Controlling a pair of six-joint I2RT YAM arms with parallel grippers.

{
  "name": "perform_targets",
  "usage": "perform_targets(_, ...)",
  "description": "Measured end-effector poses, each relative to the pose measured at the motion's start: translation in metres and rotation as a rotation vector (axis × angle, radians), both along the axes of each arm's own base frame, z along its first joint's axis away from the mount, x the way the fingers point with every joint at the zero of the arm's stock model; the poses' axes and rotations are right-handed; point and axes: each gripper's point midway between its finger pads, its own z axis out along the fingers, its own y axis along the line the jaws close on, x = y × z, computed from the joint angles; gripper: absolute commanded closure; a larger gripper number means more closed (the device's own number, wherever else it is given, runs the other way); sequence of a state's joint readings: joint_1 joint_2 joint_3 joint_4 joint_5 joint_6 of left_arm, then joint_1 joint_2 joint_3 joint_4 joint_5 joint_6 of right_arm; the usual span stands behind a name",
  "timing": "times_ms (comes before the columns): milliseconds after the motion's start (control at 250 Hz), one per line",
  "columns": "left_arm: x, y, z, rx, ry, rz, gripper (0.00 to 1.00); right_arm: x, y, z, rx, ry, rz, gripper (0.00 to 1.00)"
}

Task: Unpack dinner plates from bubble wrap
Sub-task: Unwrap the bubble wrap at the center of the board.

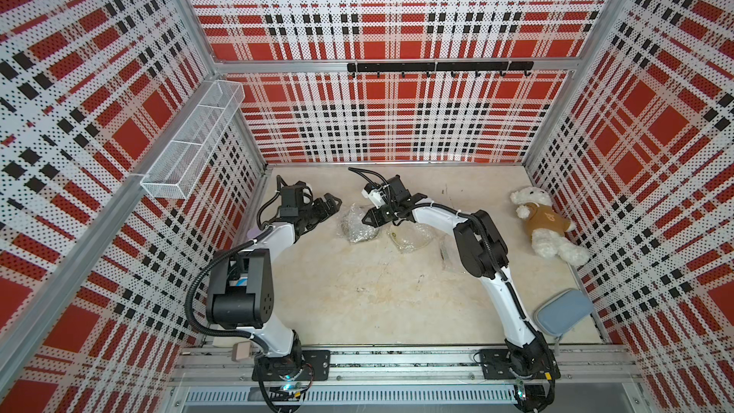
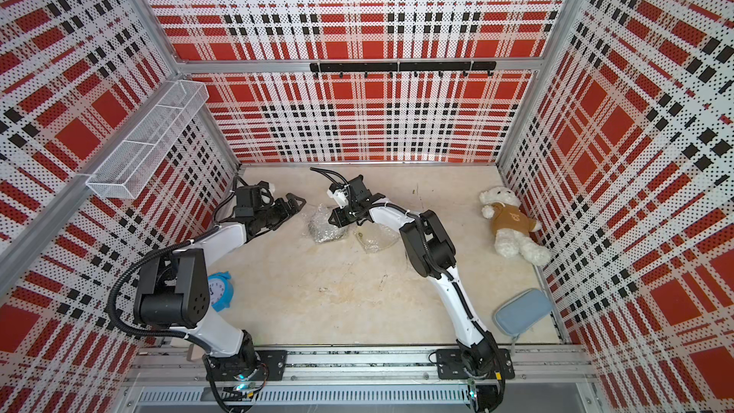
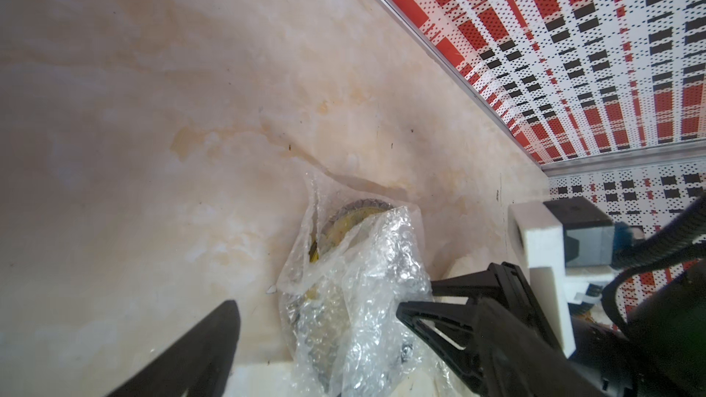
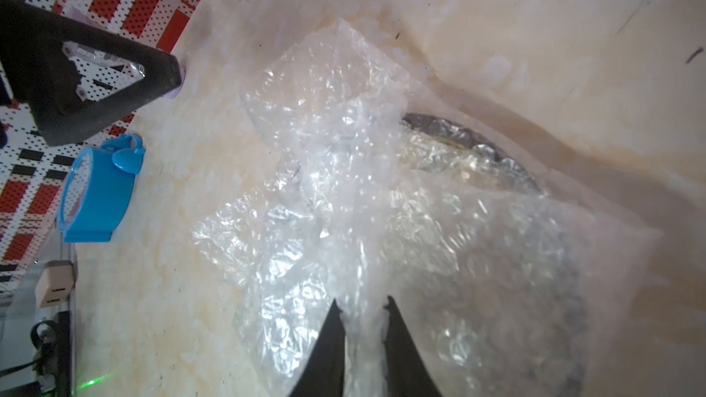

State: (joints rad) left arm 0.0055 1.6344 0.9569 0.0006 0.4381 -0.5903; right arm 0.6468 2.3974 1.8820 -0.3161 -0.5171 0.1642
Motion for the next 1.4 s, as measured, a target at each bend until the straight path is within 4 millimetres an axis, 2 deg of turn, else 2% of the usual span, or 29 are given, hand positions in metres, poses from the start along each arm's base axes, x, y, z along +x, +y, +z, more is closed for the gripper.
perform_targets(216, -0.001, -0.002, -0.001, 0.011, -0.002, -0.011, 0.02, -0.016, -0.006, 0.000, 0.015, 0.010, 0.025, 0.88)
perform_targets(356, -0.006, -0.010, -0.005, 0.034, 0.019, -0.042, 0.02, -0.027, -0.008, 0.014, 0.035, -0.004, 0.058, 0.88)
perform_targets(484, -0.006, -0.022, 0.000, 0.046, 0.012, -0.079, 0.02, -0.031, -0.005, 0.024, 0.058, -0.024, 0.099, 0.88)
perform_targets(696, -0.003, -0.025, 0.009, 0.050, -0.005, -0.106, 0.02, -0.045, -0.004, 0.021, 0.062, -0.013, 0.176, 0.88)
perform_targets(868, 0.013, -0.027, 0.024, 0.027, -0.034, -0.122, 0.02, -0.059, -0.010, 0.013, 0.039, -0.010, 0.217, 0.86)
perform_targets(952, 0.019, -0.038, 0.031, 0.014, -0.051, -0.147, 0.02, -0.064, -0.013, 0.012, 0.034, -0.012, 0.227, 0.85)
perform_targets(1173, 0.017, -0.066, 0.035, -0.075, -0.058, -0.202, 0.02, -0.074, -0.017, 0.034, 0.050, -0.065, 0.242, 0.84)
perform_targets(1289, 0.017, -0.068, 0.031, -0.116, -0.050, -0.192, 0.02, -0.082, -0.017, 0.045, 0.053, -0.106, 0.243, 0.82)
perform_targets(1401, 0.015, -0.067, 0.027, -0.149, -0.045, -0.178, 0.02, -0.096, -0.014, 0.047, 0.037, -0.145, 0.250, 0.79)
